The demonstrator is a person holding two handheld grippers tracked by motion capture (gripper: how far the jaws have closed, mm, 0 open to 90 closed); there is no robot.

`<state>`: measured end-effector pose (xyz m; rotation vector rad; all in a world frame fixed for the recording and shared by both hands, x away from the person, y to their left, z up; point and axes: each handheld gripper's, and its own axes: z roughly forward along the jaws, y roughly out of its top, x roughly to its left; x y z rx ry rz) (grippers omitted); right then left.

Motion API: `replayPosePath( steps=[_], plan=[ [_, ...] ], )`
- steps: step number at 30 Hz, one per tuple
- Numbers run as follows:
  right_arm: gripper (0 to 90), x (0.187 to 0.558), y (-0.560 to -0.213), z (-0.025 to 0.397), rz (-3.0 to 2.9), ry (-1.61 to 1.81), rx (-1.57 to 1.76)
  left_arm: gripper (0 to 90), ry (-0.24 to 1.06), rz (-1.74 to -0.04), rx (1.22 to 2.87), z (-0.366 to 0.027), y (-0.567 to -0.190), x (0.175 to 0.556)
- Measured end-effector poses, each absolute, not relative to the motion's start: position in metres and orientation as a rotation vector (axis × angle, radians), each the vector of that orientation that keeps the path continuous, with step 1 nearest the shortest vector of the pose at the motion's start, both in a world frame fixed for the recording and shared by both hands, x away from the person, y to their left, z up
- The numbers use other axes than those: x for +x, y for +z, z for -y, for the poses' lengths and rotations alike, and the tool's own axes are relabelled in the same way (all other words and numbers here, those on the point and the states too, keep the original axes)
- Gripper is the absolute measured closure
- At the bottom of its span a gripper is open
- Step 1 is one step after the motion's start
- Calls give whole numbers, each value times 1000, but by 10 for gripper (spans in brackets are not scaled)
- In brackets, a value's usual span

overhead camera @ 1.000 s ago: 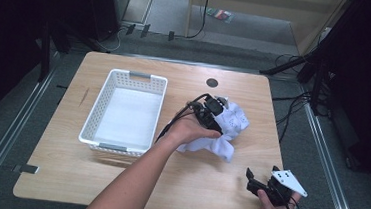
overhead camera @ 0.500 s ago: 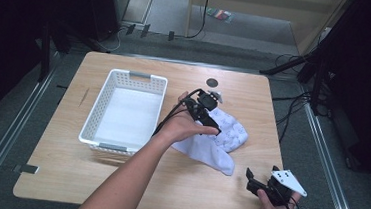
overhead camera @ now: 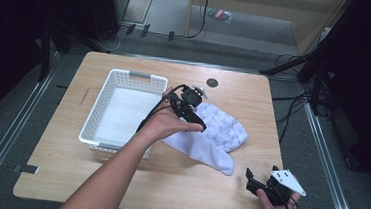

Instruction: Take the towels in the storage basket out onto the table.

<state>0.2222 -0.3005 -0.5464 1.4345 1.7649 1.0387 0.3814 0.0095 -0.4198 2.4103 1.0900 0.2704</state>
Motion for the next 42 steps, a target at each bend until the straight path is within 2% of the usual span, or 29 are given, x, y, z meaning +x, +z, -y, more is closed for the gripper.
replayPosePath(
  steps=[11, 22, 42],
  plan=[
    [71, 222, -547, 300, -1764, 1029, 1435, 0, 322, -1145, 2389, -55, -408, 378],
    [71, 223, -547, 299, -1763, 1016, 1437, 0, 359, -1227, 2359, -118, -402, 370],
    [71, 224, -547, 298, -1758, 1005, 1444, 0, 387, -1396, 2179, -218, -406, 345]
  ],
)
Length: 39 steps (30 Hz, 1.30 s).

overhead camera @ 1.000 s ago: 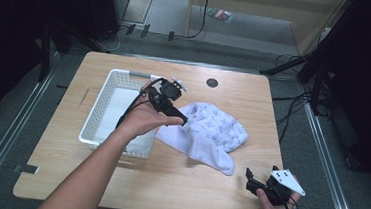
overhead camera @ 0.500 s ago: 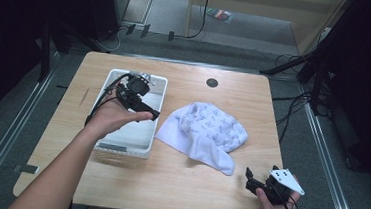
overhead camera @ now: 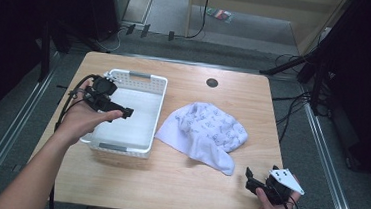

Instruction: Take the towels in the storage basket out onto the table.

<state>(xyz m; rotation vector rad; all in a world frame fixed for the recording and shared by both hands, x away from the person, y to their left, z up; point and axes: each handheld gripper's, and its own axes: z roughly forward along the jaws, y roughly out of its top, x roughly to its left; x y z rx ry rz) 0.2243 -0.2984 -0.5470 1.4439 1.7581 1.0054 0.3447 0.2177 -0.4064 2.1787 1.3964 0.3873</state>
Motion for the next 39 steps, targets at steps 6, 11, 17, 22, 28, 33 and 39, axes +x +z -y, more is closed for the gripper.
replayPosePath(
  steps=[6, 11, 17, 22, 28, 33, 39],
  plan=[
    [71, 224, -547, 298, -1757, 1005, 1444, 0, 395, -1422, 2143, -239, -412, 334],
    [71, 224, -547, 298, -1756, 1002, 1446, 0, 430, -1462, 2063, -263, -418, 317],
    [71, 224, -547, 298, -1754, 1001, 1445, 0, 456, -1493, 1993, -289, -430, 296],
    [71, 224, -547, 298, -1750, 998, 1448, 0, 479, -1511, 1933, -307, -441, 278],
    [71, 224, -547, 298, -1747, 994, 1449, 0, 464, -1527, 1875, -324, -459, 261],
    [71, 224, -547, 298, -1743, 991, 1451, 0, 429, -1509, 1776, -339, -478, 239],
    [71, 224, -547, 298, -1739, 989, 1453, 0, 455, -1493, 1681, -352, -492, 223]
  ],
)
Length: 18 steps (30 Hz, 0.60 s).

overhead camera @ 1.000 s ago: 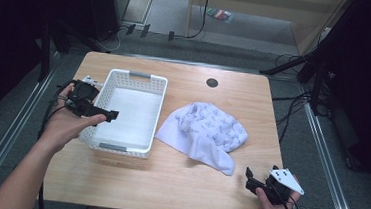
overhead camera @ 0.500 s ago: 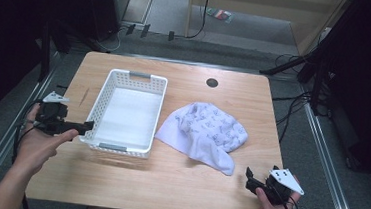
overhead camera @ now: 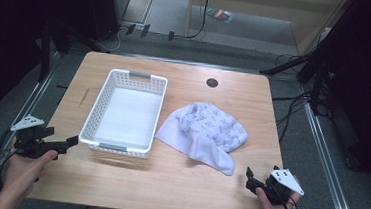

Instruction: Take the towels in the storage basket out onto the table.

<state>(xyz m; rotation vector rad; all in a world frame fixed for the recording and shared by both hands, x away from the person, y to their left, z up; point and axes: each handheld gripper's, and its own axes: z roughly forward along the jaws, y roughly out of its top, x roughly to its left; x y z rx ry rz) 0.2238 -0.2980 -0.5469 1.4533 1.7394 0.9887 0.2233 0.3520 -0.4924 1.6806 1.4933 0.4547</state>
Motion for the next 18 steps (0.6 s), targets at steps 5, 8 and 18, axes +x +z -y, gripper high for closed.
replayPosePath(
  steps=[5, 8, 18],
  plan=[
    [71, 224, -547, 298, -1736, 985, 1456, 0, 471, -1453, 1544, -366, -505, 209],
    [71, 224, -547, 298, -1731, 986, 1456, 0, 493, -1442, 1495, -372, -514, 204],
    [71, 223, -547, 298, -1729, 988, 1455, 0, 599, -1404, 1445, -383, -542, 191]
  ],
)
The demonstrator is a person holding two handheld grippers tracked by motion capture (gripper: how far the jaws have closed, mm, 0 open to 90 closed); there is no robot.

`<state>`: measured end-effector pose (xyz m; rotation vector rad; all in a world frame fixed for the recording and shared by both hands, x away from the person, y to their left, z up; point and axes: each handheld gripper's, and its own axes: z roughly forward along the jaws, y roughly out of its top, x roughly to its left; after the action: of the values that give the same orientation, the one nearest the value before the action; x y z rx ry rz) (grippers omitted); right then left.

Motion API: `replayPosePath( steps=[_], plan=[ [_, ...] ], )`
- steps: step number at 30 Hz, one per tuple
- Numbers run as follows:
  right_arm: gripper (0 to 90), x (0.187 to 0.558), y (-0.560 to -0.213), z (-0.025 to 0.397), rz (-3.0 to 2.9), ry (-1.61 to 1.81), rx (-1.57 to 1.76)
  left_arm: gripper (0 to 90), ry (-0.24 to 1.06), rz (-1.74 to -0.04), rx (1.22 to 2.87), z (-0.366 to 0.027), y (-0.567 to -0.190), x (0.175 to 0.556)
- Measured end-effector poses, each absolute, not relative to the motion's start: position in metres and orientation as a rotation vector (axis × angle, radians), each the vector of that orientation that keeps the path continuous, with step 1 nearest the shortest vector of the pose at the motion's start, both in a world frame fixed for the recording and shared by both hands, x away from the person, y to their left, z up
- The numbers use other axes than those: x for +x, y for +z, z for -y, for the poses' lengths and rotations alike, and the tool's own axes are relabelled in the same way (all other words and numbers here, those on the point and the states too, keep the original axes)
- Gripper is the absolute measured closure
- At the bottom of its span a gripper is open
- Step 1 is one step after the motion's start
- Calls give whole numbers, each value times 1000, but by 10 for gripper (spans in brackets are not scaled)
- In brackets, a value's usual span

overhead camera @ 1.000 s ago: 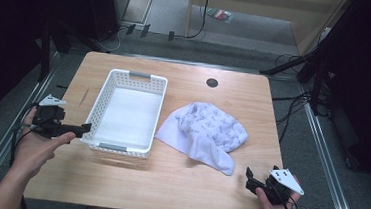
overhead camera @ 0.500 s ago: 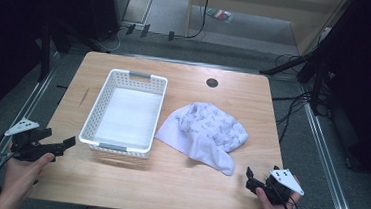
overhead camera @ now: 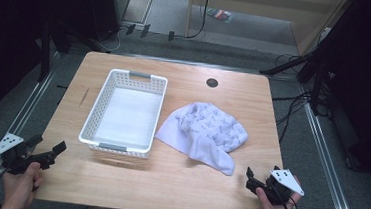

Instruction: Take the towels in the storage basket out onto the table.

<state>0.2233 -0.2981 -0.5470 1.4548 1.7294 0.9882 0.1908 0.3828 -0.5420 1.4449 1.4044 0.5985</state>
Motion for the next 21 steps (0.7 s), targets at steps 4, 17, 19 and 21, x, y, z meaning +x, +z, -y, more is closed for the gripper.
replayPosePath(
  steps=[4, 17, 19, 21],
  plan=[
    [71, 223, -547, 298, -1730, 990, 1452, 0, 600, -1373, 1421, -384, -543, 189],
    [71, 222, -547, 298, -1724, 983, 1447, 0, 631, -1425, 1434, -377, -549, 194],
    [71, 222, -547, 298, -1724, 982, 1448, 0, 643, -1428, 1442, -375, -550, 194],
    [71, 222, -547, 298, -1725, 983, 1449, 0, 643, -1432, 1448, -374, -550, 195]
  ],
)
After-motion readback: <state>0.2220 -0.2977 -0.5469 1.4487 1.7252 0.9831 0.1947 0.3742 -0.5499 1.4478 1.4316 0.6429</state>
